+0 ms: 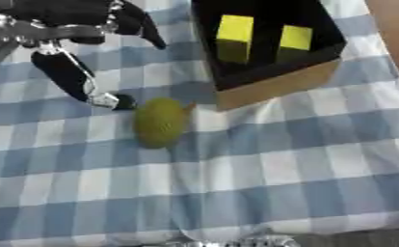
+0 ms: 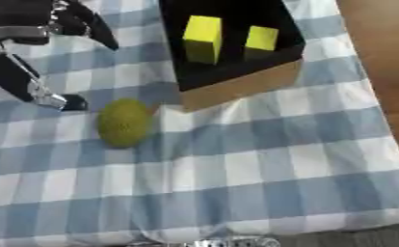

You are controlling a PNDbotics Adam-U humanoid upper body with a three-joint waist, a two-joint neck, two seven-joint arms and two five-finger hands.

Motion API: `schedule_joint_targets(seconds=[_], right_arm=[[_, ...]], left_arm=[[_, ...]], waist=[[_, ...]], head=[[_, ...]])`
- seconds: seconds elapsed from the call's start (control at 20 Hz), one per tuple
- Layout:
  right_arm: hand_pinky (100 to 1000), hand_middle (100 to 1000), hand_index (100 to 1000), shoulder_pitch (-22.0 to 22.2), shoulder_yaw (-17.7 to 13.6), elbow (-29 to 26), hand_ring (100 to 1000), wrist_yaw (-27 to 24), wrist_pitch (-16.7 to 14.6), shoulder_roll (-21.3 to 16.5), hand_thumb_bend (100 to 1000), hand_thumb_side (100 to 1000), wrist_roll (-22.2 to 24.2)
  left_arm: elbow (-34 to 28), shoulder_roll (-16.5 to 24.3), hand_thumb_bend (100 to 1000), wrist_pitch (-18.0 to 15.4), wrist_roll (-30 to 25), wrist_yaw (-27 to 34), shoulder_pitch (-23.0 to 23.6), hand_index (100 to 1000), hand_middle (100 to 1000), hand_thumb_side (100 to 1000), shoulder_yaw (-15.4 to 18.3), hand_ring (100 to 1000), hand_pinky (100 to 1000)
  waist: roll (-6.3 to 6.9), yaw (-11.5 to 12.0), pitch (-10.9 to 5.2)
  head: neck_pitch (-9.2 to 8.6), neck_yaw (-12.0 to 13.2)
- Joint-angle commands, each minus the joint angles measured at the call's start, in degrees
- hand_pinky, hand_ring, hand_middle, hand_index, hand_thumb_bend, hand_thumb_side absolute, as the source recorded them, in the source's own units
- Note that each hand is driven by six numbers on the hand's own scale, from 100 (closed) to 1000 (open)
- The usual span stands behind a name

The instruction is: Pick up objects on the table and place them in the box.

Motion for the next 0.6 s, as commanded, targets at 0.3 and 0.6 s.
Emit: schedule_joint_targets(seconds=[0.3,0.6], right_arm=[[923,404,878,-0.1,-0.4,-0.6,1000,0.7,0.0,-0.1,100,470,-0.2],[923,402,879,-0.1,-0.4,-0.6,1000,0.9,0.0,0.1,100,470,-0.2]], left_arm=[[-2.4,4.3,523,-0.4,-3.3,-2.1,2.6,879,751,566,0.3,828,874],[-3.9,4.9,524,0.3,-4.4,-2.3,5.3,880,744,576,0.0,823,872]], waist=[[-1.24,0.0,0.12],[-1.43,0.3,0.49]], head=[[-0.73,0.2],[-0.71,0.4]])
